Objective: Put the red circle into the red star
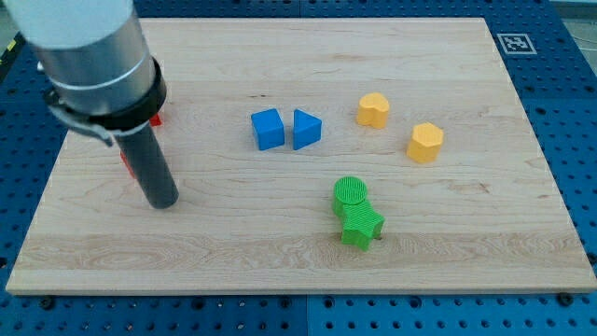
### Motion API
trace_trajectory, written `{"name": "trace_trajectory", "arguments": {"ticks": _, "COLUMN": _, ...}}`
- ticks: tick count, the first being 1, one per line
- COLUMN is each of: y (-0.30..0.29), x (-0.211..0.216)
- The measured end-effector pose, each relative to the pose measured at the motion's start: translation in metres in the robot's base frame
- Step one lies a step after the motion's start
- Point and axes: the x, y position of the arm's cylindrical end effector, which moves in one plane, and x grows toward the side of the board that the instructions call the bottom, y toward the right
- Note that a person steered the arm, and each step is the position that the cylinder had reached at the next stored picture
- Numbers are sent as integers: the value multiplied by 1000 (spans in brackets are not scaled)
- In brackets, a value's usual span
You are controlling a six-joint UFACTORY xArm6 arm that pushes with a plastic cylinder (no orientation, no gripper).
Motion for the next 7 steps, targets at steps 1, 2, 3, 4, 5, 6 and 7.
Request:
{"name": "trace_trajectory", "arguments": {"ticks": 1, "y": -21, "x": -18}}
{"name": "trace_trajectory", "arguments": {"ticks": 2, "y": -28, "x": -46}}
{"name": "trace_trajectory", "arguments": {"ticks": 3, "y": -29, "x": -58}}
{"name": "trace_trajectory", "arguments": {"ticks": 4, "y": -29, "x": -67}}
{"name": "trace_trajectory", "arguments": {"ticks": 5, "y": -29, "x": -66}}
{"name": "trace_trajectory", "arguments": {"ticks": 6, "y": -29, "x": -49}}
{"name": "trace_trajectory", "arguments": {"ticks": 7, "y": -29, "x": -44}}
